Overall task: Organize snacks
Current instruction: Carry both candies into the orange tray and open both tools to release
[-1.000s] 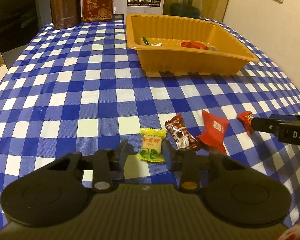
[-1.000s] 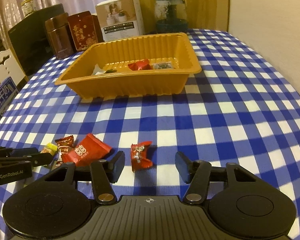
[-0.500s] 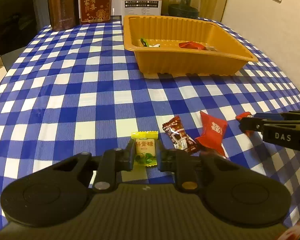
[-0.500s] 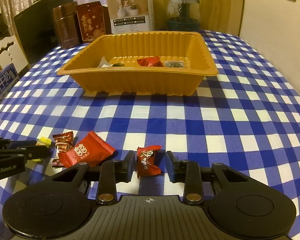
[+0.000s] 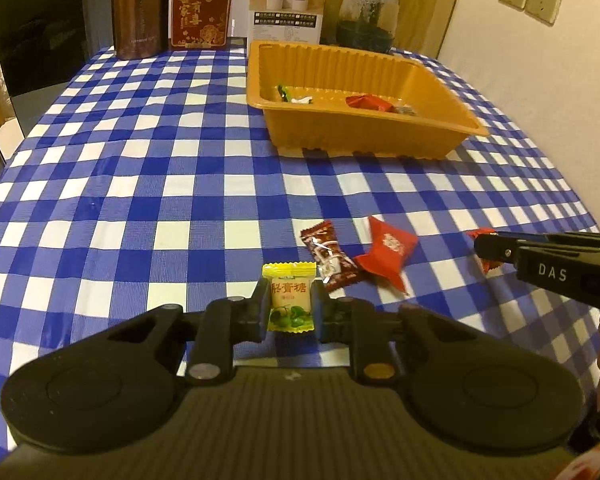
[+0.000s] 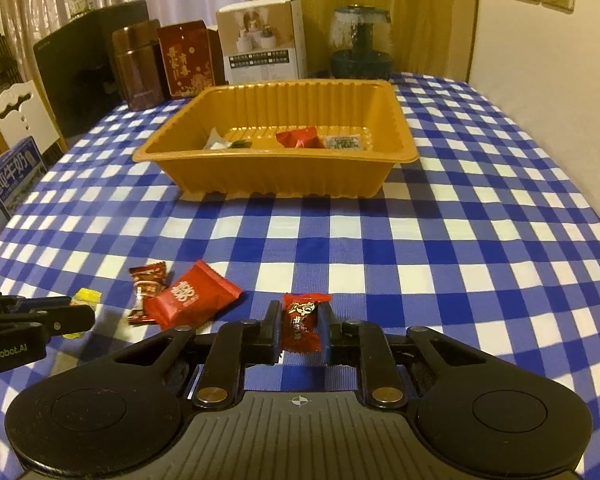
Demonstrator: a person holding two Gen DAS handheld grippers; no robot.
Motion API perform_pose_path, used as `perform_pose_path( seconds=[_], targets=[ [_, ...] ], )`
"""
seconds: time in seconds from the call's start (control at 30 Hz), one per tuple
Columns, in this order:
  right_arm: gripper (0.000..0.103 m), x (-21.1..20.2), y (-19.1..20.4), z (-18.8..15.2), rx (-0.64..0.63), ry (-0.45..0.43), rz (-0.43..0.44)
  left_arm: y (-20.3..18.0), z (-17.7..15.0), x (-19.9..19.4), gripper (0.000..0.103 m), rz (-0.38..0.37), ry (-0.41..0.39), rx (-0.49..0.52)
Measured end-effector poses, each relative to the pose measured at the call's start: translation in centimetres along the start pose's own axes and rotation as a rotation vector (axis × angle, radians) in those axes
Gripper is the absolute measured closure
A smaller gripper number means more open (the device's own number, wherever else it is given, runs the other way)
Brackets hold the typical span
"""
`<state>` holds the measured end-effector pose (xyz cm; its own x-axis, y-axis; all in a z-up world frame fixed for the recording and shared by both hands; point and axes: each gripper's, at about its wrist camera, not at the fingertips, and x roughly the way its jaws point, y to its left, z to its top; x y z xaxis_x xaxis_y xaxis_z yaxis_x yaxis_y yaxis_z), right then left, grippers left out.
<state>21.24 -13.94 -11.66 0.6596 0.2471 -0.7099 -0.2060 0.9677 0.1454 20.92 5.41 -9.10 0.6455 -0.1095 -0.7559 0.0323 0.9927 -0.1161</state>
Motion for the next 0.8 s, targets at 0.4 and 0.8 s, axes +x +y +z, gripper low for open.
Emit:
perform_pose_path(
  seconds=[0.4,0.8],
  targets=[
    [0.084,-5.0,0.0,-0.8,0.022,-0.030,0.006,-1.6,-0.2,-4.2,0.084,-0.007,-0.033,0.001],
    [0.084,-7.9,0.1,-1.0,0.022,-0.062,0.008,-2.2,0.1,-6.8,0.084,-0.008,-0.068,0.014]
  ],
)
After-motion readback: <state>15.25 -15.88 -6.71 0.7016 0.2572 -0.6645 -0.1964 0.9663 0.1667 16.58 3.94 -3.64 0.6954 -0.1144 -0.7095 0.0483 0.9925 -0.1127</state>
